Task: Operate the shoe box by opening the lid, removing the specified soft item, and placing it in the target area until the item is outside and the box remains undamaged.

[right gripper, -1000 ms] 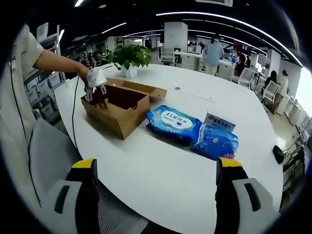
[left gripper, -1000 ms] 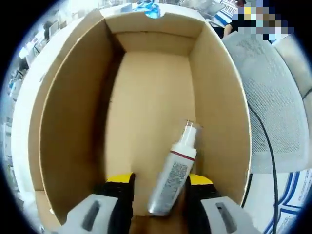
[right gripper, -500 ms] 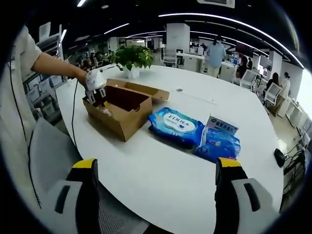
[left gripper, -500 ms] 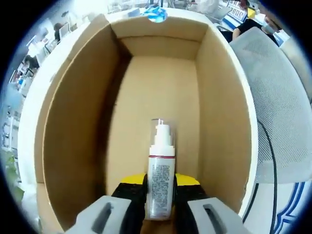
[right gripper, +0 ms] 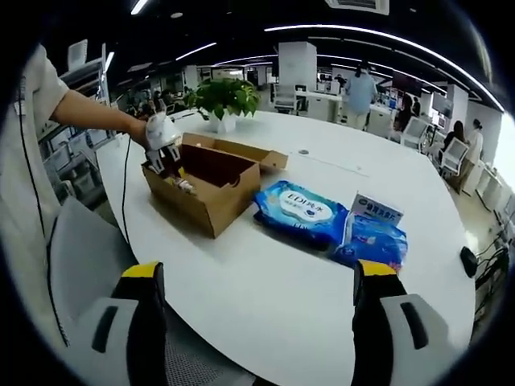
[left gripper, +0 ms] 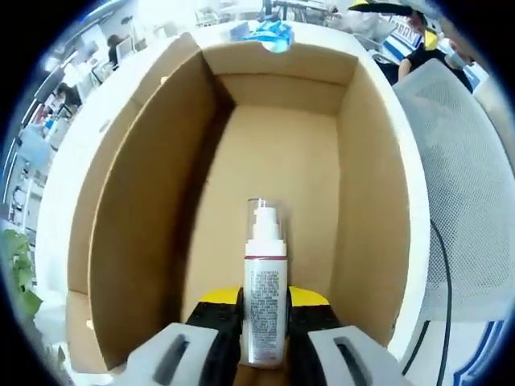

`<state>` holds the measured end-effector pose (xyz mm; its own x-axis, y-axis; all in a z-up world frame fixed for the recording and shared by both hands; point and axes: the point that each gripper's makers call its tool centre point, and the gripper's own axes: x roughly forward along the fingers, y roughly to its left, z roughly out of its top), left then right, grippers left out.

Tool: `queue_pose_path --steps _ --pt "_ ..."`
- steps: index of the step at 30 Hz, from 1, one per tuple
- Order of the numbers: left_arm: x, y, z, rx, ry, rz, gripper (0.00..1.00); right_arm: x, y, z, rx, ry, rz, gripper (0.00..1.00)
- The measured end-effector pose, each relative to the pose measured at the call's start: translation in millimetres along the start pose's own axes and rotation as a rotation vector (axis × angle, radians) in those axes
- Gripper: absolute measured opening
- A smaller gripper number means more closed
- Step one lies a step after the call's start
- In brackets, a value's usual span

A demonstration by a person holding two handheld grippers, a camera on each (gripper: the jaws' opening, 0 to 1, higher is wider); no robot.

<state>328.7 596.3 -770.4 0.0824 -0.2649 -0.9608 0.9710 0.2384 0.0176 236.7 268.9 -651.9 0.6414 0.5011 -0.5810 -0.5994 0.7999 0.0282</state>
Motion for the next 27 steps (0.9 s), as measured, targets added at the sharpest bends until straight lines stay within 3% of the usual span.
queue_pose_path --steps 11,15,18,27 --pt "-12.8 -4.3 14.7 0.0 -0.046 0.006 0.19 3.3 4.1 10.5 -0.021 -0.027 0.025 0.9" --pt "-22.8 -1.3 29.0 -0.002 -0.095 0.042 0.19 5.4 12.1 13.8 -0.048 -0.035 0.059 0.8" --pt "-30.1 -1.0 38.3 -0.013 -0.124 0.051 0.19 8.1 14.6 16.6 -0.068 -0.046 0.063 0.82" --pt "-47.7 -7.2 64.5 -0.004 -0.2 0.07 0.19 11.6 20.7 25.6 -0.113 -0.069 0.088 0.76"
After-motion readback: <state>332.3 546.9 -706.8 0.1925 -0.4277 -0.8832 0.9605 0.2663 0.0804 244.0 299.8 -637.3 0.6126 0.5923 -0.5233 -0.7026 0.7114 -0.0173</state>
